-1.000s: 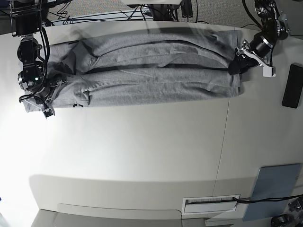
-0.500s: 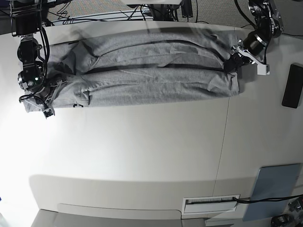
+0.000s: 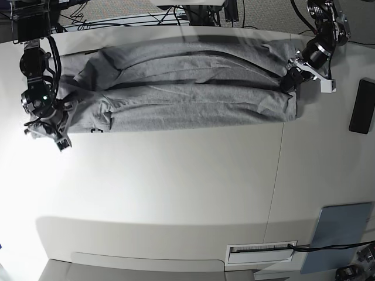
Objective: Fold the T-shirt properly
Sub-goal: 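Hold the strip ends with both grippers and pull them taut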
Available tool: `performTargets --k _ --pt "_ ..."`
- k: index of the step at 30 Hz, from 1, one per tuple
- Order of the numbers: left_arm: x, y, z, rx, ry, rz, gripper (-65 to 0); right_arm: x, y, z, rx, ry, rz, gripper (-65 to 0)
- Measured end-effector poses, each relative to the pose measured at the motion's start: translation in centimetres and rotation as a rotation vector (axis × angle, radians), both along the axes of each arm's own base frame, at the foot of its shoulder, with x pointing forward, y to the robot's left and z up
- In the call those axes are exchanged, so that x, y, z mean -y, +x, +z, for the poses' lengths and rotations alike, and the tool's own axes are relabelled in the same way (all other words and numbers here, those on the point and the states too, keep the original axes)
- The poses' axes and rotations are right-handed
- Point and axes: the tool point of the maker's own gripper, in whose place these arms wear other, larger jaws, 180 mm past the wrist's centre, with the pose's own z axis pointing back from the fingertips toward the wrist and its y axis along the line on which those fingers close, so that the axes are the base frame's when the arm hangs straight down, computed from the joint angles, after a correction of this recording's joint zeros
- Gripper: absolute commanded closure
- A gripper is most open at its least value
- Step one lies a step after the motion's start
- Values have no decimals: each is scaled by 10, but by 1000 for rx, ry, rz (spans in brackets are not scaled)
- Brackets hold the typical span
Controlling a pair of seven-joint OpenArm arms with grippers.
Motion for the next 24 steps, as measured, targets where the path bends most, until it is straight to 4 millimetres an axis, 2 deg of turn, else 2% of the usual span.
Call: performTargets --k 5,7,11,14,18,22,23,24 --pt "-1 2 3 16 -12 15 0 -9 3 17 23 -16 24 -2" --pt "-8 3 6 29 -7 39 0 -11 5 20 32 -17 32 -2" --pt "-30 3 11 45 14 102 0 -9 2 18 13 -23 22 -2" --pt "-38 3 13 47 24 117 0 -9 2 18 15 -23 22 -2" --pt "-43 5 16 53 41 112 0 -9 2 18 14 -23 22 -2" --pt "-39 3 12 28 39 88 0 -9 2 18 14 -23 22 -2" --pt "-39 2 11 22 39 84 -24 -9 2 18 14 -23 22 -2" --pt "-38 2 11 19 39 81 -74 -9 2 18 14 -23 22 -2"
